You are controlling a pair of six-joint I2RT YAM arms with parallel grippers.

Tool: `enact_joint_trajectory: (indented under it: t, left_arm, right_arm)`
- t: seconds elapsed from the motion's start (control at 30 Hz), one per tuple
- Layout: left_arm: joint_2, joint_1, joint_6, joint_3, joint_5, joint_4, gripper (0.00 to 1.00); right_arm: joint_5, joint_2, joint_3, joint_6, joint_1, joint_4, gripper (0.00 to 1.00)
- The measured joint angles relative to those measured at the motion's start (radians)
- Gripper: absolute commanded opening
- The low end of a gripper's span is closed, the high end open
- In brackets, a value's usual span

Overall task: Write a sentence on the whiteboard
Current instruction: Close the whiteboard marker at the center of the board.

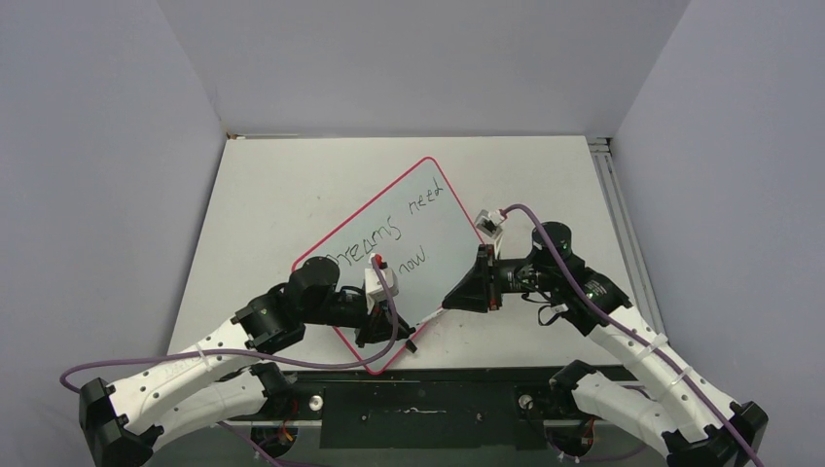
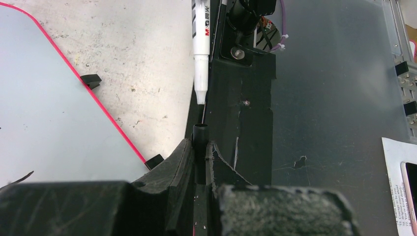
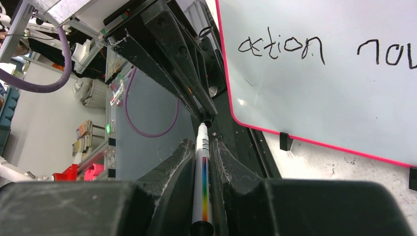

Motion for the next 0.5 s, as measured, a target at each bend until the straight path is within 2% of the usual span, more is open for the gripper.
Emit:
enact_joint_trajectory:
  t: [0.5]
  left_arm:
    - [-0.001,0.000,-0.006,0.000,-0.003,0.003,0.00]
  right_arm:
    - [0.024,0.000,-0.005,0.003,0.041,0.012,0.05]
